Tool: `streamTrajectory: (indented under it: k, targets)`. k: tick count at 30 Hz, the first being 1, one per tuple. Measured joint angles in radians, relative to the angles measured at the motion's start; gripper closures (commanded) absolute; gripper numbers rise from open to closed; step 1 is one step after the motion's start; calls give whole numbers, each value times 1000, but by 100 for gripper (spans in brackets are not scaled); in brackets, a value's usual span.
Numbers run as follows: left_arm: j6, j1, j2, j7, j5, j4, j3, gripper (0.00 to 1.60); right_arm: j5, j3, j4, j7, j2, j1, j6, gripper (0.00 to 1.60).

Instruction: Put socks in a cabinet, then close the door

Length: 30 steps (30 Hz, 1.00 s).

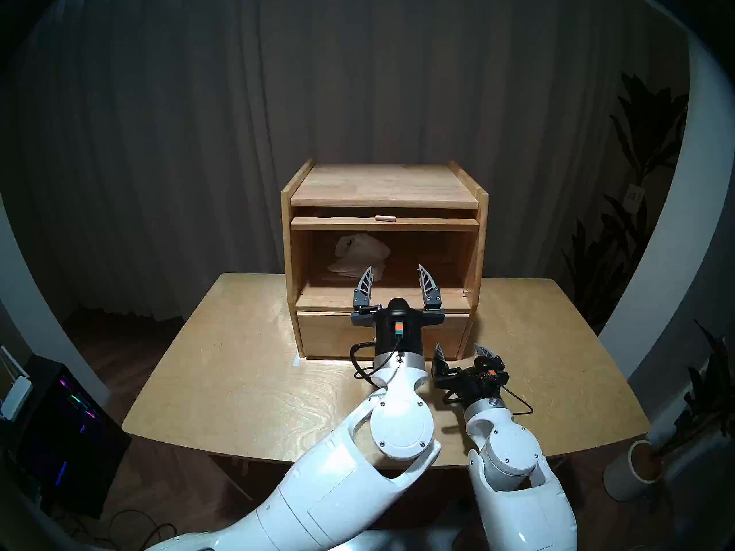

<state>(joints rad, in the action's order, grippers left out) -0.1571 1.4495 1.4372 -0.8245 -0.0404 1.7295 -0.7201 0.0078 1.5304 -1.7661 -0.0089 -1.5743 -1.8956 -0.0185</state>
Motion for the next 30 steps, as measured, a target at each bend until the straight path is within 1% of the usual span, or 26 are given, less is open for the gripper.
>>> streamTrajectory:
  k: [3,6,9,11,14,15,18,21,22,23,25,30]
  targets:
    - [-2,24,-38,-18,-24,44,8,0,0,0,0,0,0,0,0,0]
    - [3,55,-77,-37,-45,85,2,0,0,0,0,0,0,0,0,0]
    - [28,100,-121,-60,-65,132,-28,0,0,0,0,0,0,0,0,0]
    - [41,118,-138,-66,-71,149,-43,0,0,0,0,0,0,0,0,0]
    - [73,157,-175,-80,-81,179,-83,0,0,0,0,0,0,0,0,0]
    - [88,176,-193,-86,-85,189,-105,0,0,0,0,0,0,0,0,0]
    - [112,204,-225,-94,-88,200,-147,0,0,0,0,0,0,0,0,0]
    - [141,239,-270,-101,-89,209,-209,0,0,0,0,0,0,0,0,0]
    - [144,243,-275,-101,-89,210,-216,0,0,0,0,0,0,0,0,0]
    - [150,254,-290,-101,-89,213,-235,0,0,0,0,0,0,0,0,0]
    - [161,271,-313,-95,-88,214,-269,0,0,0,0,0,0,0,0,0]
    - [171,316,-376,-43,-61,220,-357,0,-7,-6,-9,1,1,-1,-3,0]
